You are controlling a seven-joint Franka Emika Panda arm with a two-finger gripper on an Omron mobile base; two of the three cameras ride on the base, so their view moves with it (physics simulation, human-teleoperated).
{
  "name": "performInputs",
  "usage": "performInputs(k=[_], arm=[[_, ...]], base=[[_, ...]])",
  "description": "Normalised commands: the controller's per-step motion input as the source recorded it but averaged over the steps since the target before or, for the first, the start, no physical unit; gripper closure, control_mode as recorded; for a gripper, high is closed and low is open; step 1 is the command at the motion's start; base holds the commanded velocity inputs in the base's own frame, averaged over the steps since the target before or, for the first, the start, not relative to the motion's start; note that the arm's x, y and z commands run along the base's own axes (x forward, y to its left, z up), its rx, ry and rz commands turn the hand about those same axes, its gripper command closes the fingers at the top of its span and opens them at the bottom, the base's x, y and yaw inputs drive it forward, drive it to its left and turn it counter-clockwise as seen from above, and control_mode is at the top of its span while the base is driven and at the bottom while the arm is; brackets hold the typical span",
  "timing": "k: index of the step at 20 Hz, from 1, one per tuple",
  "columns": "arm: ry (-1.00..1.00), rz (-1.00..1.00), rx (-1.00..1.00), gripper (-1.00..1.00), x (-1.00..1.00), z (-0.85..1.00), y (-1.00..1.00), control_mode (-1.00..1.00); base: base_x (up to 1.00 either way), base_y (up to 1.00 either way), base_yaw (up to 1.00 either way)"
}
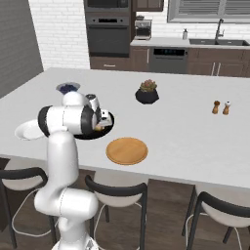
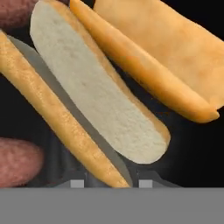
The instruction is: Place one bun and one sausage from the bowl on each plate.
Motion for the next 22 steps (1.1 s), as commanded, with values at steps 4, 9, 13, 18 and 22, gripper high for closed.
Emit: performInputs(k=[4,9,13,18,22], arm=[[-0.23,0.00,0.01,1.00,-0.91,0.92,-0.24,-1.00],[-0.07,-0.11,0.09,1.00,-1.00,0.88,-0.88,-1.00],[0.11,-0.23,0.07,1.00,-0.99,0.40,-1.00,-1.00],[0.42,-0.25,-0.04,1.00,-0.29,-0.47,-0.92,-1.00],[0.17,-0.05,-0.07,1.00,0.04,-0.54,-0.22,-1.00]], base=[[0.00,0.00,0.00],[0.00,0.00,0.00],[0.00,0.00,0.00],[0.00,0.00,0.00],[0.00,0.00,0.00]])
